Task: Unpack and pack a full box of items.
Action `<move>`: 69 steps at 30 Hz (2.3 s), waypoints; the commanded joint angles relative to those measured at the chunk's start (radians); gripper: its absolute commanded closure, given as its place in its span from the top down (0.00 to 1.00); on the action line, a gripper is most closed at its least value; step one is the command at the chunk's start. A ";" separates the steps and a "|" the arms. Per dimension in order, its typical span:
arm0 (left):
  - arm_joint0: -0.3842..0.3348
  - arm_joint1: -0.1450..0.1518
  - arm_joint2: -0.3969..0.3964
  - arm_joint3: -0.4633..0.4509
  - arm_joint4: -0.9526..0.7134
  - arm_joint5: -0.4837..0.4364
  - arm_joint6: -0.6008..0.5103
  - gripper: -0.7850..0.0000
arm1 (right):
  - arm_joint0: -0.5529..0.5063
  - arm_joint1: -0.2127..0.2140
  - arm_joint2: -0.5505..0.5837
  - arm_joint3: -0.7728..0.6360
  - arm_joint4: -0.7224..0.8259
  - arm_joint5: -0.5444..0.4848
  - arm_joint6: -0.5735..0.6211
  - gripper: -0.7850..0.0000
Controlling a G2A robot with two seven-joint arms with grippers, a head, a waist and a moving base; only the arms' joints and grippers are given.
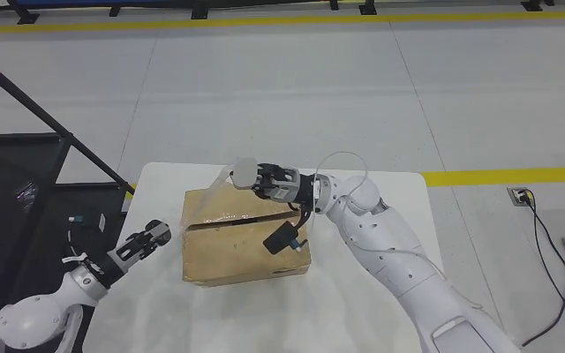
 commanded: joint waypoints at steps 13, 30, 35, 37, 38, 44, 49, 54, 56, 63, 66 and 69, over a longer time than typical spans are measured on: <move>0.026 -0.014 0.055 -0.031 0.080 0.018 0.163 0.00 | 0.019 -0.002 -0.016 0.050 -0.052 -0.002 0.055 0.00; 0.019 -0.034 0.120 -0.024 0.094 0.022 0.297 0.00 | 0.029 0.002 -0.009 0.094 -0.061 0.017 0.064 0.00; 0.016 -0.039 0.136 -0.017 0.096 0.028 0.297 0.00 | 0.041 0.000 -0.014 0.121 -0.059 -0.001 0.069 0.00; 0.017 -0.040 0.139 -0.013 0.097 0.028 0.298 0.00 | 0.045 -0.001 -0.016 0.134 -0.055 -0.008 0.066 0.00; 0.017 -0.041 0.140 -0.013 0.097 0.028 0.300 0.00 | 0.047 -0.002 -0.016 0.141 -0.052 -0.009 0.063 0.00; 0.017 -0.045 0.144 0.004 0.101 0.036 0.308 0.00 | 0.056 -0.006 -0.021 0.183 -0.039 -0.007 0.056 0.00; 0.013 -0.049 0.152 0.023 0.107 0.040 0.313 0.04 | 0.058 -0.009 -0.022 0.215 -0.024 0.007 0.049 0.00; 0.012 -0.052 0.155 0.037 0.100 0.040 0.313 0.11 | 0.061 -0.012 -0.024 0.236 -0.014 0.017 0.041 0.00; 0.013 -0.054 0.155 0.040 0.093 0.040 0.312 0.12 | 0.062 -0.013 -0.024 0.241 -0.009 0.020 0.040 0.00; 0.017 -0.057 0.148 0.048 0.088 0.035 0.312 0.24 | 0.067 -0.016 -0.026 0.260 0.003 0.030 0.035 0.00; 0.022 -0.058 0.139 0.047 0.080 0.035 0.312 0.35 | 0.070 -0.016 -0.026 0.268 0.006 0.034 0.033 0.00; 0.026 -0.059 0.130 0.043 0.075 0.034 0.310 0.40 | 0.071 -0.016 -0.025 0.274 0.010 0.035 0.028 0.00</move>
